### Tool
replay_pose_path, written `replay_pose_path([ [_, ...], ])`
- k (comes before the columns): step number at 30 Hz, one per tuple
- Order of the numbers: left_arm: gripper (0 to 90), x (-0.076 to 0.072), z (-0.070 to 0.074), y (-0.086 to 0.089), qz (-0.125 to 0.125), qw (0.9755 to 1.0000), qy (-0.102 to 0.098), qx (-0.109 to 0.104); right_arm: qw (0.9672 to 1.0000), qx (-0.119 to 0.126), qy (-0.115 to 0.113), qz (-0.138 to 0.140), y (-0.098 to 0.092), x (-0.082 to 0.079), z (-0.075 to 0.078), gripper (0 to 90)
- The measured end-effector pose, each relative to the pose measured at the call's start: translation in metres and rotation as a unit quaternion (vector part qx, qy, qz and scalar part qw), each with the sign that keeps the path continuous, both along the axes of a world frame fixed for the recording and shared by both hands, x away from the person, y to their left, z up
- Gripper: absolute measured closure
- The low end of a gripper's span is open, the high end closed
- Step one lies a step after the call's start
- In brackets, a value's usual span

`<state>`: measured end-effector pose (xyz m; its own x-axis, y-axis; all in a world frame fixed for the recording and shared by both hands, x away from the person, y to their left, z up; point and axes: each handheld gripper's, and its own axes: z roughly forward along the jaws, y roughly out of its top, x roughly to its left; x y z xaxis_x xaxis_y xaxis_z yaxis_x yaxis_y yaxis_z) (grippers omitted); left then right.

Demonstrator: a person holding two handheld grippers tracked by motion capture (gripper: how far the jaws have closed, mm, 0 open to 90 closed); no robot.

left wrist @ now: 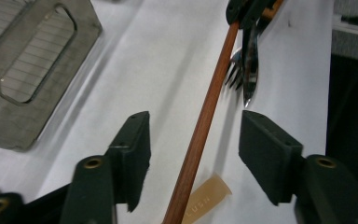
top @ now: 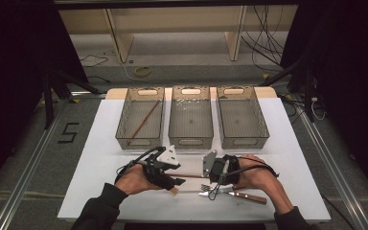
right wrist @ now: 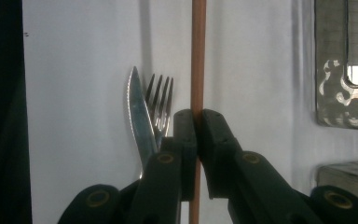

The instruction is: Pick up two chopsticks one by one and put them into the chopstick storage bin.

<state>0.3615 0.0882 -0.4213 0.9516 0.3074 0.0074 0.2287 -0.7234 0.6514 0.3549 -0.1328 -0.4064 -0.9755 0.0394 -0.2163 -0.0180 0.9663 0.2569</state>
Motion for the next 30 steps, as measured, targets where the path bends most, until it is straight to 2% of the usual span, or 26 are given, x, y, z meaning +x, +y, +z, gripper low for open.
replay_pose_path([
  [6,56.0,0.0001,-0.0017,-0.0047,-0.023,0.9994,0.007,0.025,1.0000,-0.001,-0.001,0.006,0.0001,-0.0003,0.0000,85.4],
  [22,77.2,-0.0002,-0.0047,-0.0086,-0.049,0.9976,0.010,0.047,0.9998,-0.006,0.004,0.019,0.0026,-0.0031,-0.0010,85.4],
  [25,79.7,-0.0014,-0.0056,-0.0091,-0.061,0.9968,0.009,0.052,0.9998,-0.005,0.003,0.019,0.0028,-0.0038,-0.0018,85.1],
  [27,81.5,-0.0031,-0.0057,-0.0093,-0.078,0.9956,0.010,0.051,0.9997,-0.001,0.001,0.023,0.0020,-0.0035,-0.0026,84.3],
  [30,82.8,-0.0035,-0.0065,-0.0096,-0.082,0.9953,0.008,0.051,0.9998,0.002,0.006,0.018,-0.0001,-0.0006,-0.0018,82.1],
])
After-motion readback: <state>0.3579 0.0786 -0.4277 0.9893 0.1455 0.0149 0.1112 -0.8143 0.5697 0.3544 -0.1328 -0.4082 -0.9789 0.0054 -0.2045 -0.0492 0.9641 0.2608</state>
